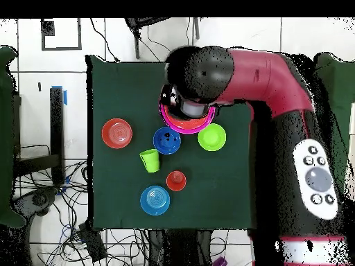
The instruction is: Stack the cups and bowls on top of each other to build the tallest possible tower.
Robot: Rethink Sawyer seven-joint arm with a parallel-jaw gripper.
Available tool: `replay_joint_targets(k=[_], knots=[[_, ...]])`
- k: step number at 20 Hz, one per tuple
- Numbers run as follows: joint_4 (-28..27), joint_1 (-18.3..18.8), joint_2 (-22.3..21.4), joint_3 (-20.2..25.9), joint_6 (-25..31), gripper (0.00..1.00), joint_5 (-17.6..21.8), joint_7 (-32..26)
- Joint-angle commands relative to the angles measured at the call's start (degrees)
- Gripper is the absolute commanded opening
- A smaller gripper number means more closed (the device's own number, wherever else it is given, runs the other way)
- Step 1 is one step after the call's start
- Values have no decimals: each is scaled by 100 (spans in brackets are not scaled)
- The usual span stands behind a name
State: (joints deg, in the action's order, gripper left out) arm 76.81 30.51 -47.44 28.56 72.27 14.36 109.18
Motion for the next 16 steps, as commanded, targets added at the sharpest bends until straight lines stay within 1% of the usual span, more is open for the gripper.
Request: replay_joint_targets(k=[1, 4, 8, 11, 16], knots=[[1436, 12, -984, -335, -8, 100, -265, 84], [1539, 31, -1078, -321, -37, 100, -281, -52], [1602, 22, -1058, -352, -219, 100, -209, -27], [1574, 7, -966, -324, -287, 100, -179, 0], [1710, 24, -867, -236, -607, 100, -166, -112]])
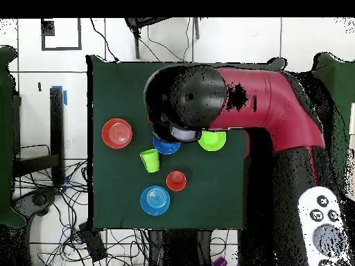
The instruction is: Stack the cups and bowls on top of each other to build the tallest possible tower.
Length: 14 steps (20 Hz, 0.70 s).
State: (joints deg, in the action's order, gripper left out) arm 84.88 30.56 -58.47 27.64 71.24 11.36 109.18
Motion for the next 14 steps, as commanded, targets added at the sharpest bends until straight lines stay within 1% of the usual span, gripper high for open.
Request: replay_joint_targets(k=[1, 4, 7, 10, 14], knots=[[940, 35, 219, -132, -523, 100, 135, -165], [1115, 118, 126, -120, -397, 100, 73, -331], [1344, 199, 196, -121, -647, 100, 205, -442], [1568, 244, 310, -144, -981, 100, 302, -355], [1665, 288, 491, -89, -1206, 100, 220, -249]])
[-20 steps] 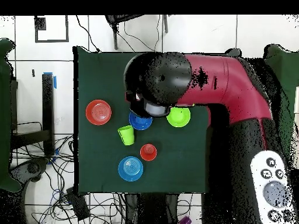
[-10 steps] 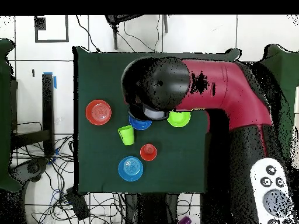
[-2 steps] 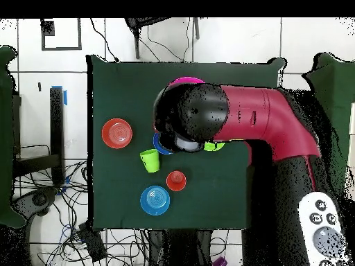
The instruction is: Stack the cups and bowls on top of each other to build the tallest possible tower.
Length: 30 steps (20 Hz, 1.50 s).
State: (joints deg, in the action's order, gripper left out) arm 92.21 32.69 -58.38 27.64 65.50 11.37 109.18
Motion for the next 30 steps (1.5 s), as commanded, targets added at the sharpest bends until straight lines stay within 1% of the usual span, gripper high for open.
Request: replay_joint_targets(k=[1, 6, 10, 12, 13, 18, 21, 24, 25, 27, 30], knots=[[940, 81, 529, -74, -668, 100, 207, -235], [925, 27, 882, -127, -1014, 100, 344, -60], [882, 43, 1209, -155, -1302, 100, 503, -122], [827, 17, 1293, -195, -1329, 100, 611, -136], [827, 6, 1280, -209, -1290, 100, 631, -136], [666, -54, 1314, -220, -671, 100, 648, -224], [556, -51, 1504, -221, -616, 100, 682, -256], [483, 4, 1841, -174, -587, 100, 550, -257], [463, 3, 1890, -173, -547, 100, 527, -247], [441, 14, 1978, -145, -426, 100, 446, -254], [203, -48, 2114, -146, -120, 100, 405, -222]])
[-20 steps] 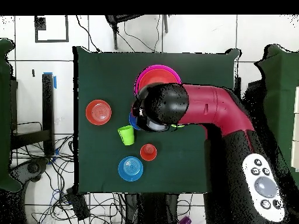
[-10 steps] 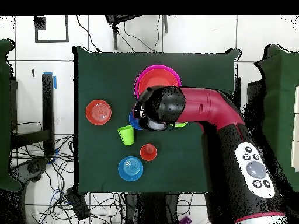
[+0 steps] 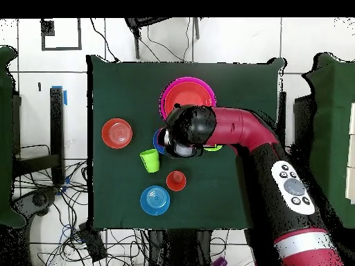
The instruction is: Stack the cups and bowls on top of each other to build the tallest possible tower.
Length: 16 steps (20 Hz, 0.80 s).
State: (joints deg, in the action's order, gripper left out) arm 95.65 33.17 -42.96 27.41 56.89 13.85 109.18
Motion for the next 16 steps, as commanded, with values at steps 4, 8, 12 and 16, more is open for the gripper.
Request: replay_joint_targets(k=[4, 8, 12, 16], knots=[[-651, -222, 735, -96, 1522, 100, 118, -207], [-1336, -423, 1046, -124, 2147, 100, 193, -54], [-1741, -498, 1210, -95, 2499, 100, 294, -105], [-2167, -612, 1248, -125, 2817, 100, 514, -158]])
